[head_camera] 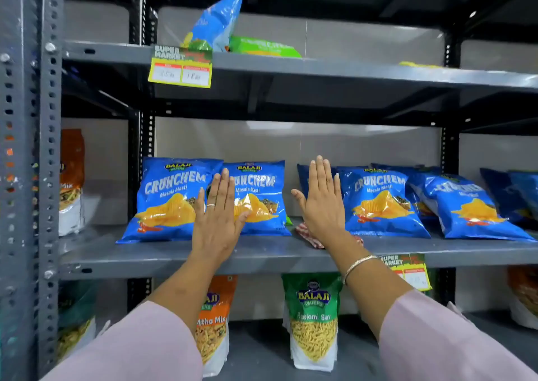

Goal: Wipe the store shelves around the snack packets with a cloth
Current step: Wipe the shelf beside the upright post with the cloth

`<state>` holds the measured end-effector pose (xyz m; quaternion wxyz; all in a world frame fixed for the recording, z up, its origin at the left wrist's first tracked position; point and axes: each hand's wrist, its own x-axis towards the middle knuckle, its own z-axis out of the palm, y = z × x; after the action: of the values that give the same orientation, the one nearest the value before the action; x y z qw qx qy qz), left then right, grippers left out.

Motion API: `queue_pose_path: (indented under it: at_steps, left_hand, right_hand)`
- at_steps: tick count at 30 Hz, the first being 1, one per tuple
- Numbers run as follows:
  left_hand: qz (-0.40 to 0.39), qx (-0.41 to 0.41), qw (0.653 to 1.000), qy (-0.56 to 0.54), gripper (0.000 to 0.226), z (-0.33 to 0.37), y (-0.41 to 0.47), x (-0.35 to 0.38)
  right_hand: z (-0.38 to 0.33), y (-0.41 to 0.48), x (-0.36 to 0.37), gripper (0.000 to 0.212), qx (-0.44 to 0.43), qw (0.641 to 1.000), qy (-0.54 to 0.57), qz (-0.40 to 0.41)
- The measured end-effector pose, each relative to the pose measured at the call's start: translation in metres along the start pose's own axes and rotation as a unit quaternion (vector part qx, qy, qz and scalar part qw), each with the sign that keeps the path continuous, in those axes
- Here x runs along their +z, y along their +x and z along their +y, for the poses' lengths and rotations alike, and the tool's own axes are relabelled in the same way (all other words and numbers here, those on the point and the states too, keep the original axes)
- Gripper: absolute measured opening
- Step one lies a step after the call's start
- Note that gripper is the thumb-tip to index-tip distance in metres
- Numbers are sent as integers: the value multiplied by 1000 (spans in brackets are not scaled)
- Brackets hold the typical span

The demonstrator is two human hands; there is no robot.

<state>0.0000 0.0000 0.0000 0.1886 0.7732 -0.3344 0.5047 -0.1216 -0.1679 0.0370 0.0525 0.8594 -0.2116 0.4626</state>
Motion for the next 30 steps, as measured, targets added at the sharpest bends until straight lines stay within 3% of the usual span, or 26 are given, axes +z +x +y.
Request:
queue_pose_path:
  at_steps: [3, 7, 11, 16, 19, 21, 24, 25, 28, 30]
  left_hand:
    - [-20, 20, 1000, -3, 81, 4, -19, 11]
    - [-46, 43, 998, 2, 85, 4, -47, 29]
    - [-122, 3, 992, -11, 104, 6, -49, 29]
    - [-81, 3, 996, 29, 74, 8, -53, 31]
    - [-64, 5, 997, 37, 69, 7, -52, 34]
    - [-60, 8, 997, 36, 68, 7, -52, 34]
    - [-63, 2, 997, 32, 67, 8, -53, 35]
    - [-61, 0, 998, 33, 67, 8, -53, 34]
    - [-67, -4, 997, 31, 67, 9, -52, 34]
    - [-71, -6, 997, 24, 68, 9, -53, 35]
  right_hand:
    - [16, -5, 13, 74, 35, 998, -14, -47]
    - [39, -14, 32, 73, 84, 985, -14, -150]
    - [43, -11, 41, 73, 98, 975, -28, -196]
    - [39, 5, 48, 75, 128, 953, -28, -274]
    - [35, 12, 49, 71, 134, 925, -65, -350]
    - [43, 22, 64, 83, 151, 902, -62, -399]
    - [75, 43, 126, 108, 152, 899, -60, -406]
    - [70, 39, 118, 101, 161, 901, -54, -398]
    - [30, 14, 56, 53, 171, 907, -61, -380]
    - [26, 11, 49, 41, 175, 916, -79, -351]
